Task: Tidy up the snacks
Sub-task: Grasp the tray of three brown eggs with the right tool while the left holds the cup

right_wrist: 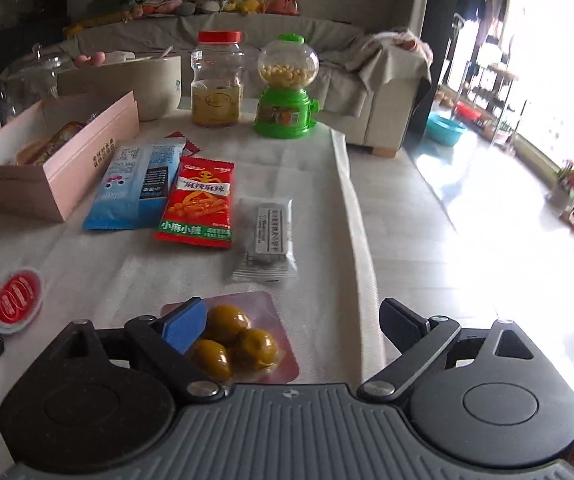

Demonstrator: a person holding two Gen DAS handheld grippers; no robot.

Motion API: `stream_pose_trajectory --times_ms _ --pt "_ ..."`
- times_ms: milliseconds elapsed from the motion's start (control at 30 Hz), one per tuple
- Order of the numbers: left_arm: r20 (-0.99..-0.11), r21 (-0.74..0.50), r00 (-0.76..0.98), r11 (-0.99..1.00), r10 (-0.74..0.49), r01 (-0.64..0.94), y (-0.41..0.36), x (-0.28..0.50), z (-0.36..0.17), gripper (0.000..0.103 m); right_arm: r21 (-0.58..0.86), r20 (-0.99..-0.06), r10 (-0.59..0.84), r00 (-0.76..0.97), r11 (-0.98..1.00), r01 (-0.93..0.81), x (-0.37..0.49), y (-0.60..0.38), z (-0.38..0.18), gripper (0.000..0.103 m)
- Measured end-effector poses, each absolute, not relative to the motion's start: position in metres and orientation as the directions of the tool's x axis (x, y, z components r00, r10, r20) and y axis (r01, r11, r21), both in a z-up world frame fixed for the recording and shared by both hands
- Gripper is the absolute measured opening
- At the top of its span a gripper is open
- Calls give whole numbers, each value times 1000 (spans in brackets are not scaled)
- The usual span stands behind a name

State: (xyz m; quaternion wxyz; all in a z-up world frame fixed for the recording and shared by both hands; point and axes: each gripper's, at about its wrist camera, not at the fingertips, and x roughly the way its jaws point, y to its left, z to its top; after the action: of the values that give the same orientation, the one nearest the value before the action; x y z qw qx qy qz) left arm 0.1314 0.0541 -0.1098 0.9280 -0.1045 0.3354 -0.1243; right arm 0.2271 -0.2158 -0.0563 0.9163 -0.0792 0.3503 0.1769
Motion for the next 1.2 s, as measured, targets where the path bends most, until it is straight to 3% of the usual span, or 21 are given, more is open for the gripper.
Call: stream_pose_trajectory --times_ms 67,167,300,433,567,700,900,967,1000,1200 --pt "-596 -266 747 950 -296 163 52 131 -110 27 62 -668 337 664 914 -402 227 -218 -61 78" --pt "-595 -261 749 951 -292 164 52 130 -110 27 45 -665 361 653 893 -448 221 -201 -71 61" --pt "-595 -253 752 954 -285 162 51 128 -110 27 -22 -673 342 656 877 -480 208 -180 -80 59" --pt "-596 -241 754 957 -277 161 49 128 -109 27 84 -684 443 579 837 -540 195 -179 -73 58" --pt "-594 -248 755 956 -277 156 50 128 -109 27 -13 -668 383 638 852 -524 184 -175 -74 59" --pt "-602 -245 751 958 -271 149 49 129 -108 28 18 -667 373 645 873 -487 184 -178 -79 61" --pt "-632 -234 732 963 -256 134 45 136 -103 27 -17 -661 386 644 850 -527 165 -162 -72 54" --pt "-641 -228 727 966 -245 125 43 137 -102 27 6 -655 419 629 835 -550 159 -160 -65 16" --pt "-644 -224 726 967 -240 121 42 137 -101 27 11 -653 427 625 831 -556 156 -160 -60 10" --pt "-663 -166 724 980 -192 108 34 132 -99 27 -13 -632 436 641 821 -571 144 -164 -56 12"
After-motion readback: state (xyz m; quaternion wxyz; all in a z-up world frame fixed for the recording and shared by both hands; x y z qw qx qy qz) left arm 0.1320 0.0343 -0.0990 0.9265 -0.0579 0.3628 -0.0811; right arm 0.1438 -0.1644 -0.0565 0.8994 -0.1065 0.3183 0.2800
